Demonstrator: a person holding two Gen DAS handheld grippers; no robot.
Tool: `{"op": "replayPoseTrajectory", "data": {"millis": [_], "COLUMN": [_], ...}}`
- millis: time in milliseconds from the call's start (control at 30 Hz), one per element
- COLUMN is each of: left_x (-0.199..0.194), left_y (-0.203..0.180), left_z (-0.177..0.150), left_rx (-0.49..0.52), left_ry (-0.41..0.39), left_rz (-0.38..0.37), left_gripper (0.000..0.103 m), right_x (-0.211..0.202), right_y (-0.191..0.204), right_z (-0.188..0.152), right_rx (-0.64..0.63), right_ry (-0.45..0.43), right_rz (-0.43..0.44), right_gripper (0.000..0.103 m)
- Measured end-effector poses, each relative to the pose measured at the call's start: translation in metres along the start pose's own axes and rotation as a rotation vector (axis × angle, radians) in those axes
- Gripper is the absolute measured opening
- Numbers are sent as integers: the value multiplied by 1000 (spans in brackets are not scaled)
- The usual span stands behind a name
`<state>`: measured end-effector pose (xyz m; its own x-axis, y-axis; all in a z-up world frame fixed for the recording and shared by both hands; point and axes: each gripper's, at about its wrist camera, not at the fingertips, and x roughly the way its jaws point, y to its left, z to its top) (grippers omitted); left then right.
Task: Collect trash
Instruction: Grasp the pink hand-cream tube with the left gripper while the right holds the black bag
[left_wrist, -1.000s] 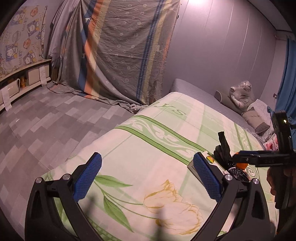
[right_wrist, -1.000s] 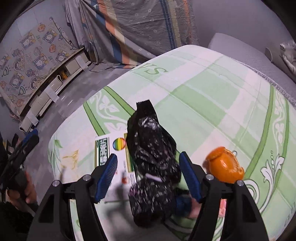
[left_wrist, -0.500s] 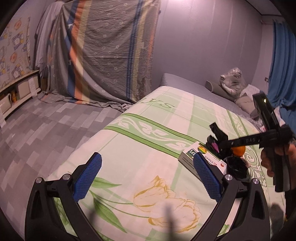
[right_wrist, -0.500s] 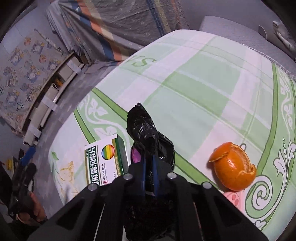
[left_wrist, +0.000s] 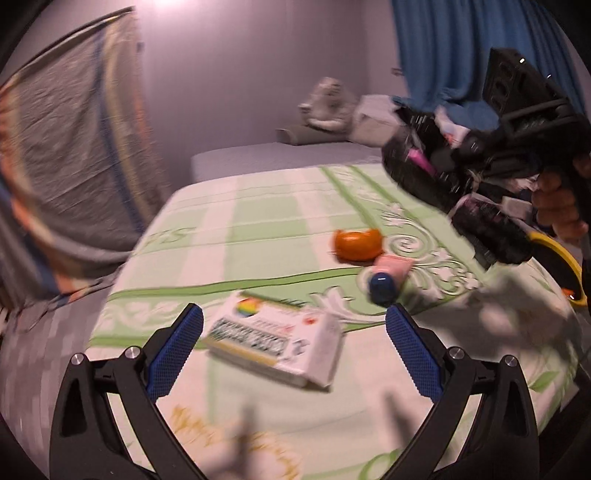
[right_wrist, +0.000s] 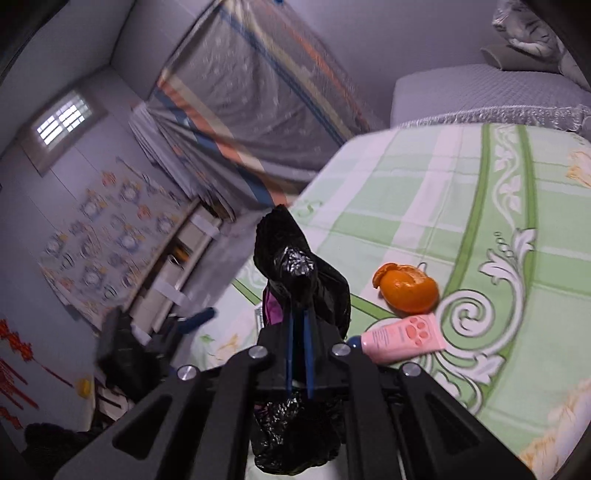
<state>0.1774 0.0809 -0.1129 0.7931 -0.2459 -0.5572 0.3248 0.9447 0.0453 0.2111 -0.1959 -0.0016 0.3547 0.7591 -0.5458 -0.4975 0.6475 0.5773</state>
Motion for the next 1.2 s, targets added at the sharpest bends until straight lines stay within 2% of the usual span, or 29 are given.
{"op": "replayPoseTrajectory", "data": {"millis": [133, 200, 433, 633, 800, 867, 900, 1067, 1200], "left_x": [32, 44, 95, 118, 142, 149, 152, 163, 173], "left_y": [-19, -29, -52, -68, -73, -74, -74, -72, -69], "left_z": [17, 22, 43, 51, 50, 49, 48, 45, 44], "left_rx": [91, 136, 232, 290, 293, 296, 299, 290, 275], "left_ry": [75, 101, 249, 313, 378, 403, 415, 452, 482], "left_rz": [-116, -158, -276, -309, -304, -299, -302, -303, -319], "left_gripper": [95, 95, 95, 95, 94, 89, 82, 81, 75], "right_x": [-63, -81, -119, -125, -129, -132, -133, -134, -134], "right_y": [-6, -7, -21, -36, -44, -47, -48, -53, -54], "right_z": [-22, -36, -76, -94, -102, -107, -108, -112, -113], "right_rx": [19, 21, 69, 115, 137, 140, 143, 156, 160], "right_ry": [-99, -135, -213, -245, -254, -258, -260, -269, -272], "right_rz": [13, -14, -32, -16, -7, -5, -3, -3, -4], "right_gripper": [5, 5, 5, 5, 5, 5, 5, 5, 5]}}
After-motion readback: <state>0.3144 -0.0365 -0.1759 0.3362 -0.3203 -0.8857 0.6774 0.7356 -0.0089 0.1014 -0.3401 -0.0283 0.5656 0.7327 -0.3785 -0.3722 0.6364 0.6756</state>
